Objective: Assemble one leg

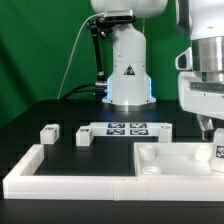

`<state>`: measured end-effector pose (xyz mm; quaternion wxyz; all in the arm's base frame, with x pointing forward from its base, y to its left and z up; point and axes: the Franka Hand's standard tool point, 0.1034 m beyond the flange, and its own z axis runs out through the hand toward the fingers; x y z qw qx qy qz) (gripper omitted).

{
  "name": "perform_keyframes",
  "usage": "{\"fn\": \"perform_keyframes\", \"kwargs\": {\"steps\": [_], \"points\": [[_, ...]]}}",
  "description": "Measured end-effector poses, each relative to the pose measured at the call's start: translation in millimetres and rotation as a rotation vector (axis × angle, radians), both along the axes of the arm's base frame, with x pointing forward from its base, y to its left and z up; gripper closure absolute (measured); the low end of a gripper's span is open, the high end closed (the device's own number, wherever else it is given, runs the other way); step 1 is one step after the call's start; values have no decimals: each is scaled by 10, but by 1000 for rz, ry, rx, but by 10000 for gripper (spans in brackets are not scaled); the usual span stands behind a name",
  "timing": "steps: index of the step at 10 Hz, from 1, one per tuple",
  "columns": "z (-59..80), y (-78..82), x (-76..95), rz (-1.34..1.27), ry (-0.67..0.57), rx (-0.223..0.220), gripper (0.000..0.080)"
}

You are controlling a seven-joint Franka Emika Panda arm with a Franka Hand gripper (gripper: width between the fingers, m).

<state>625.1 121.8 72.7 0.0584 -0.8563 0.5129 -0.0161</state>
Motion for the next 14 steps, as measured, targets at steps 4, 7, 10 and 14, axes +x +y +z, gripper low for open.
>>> {"fn": "perform_keyframes", "kwargs": {"steps": [4,7,10,14], "points": [[-20,15,51,448,-4,-70,150],[-23,7,51,652,-7,-107,150],[-25,7,50,650,-6,-107,446],[-32,-27,45,619,-2,-106,506]]}}
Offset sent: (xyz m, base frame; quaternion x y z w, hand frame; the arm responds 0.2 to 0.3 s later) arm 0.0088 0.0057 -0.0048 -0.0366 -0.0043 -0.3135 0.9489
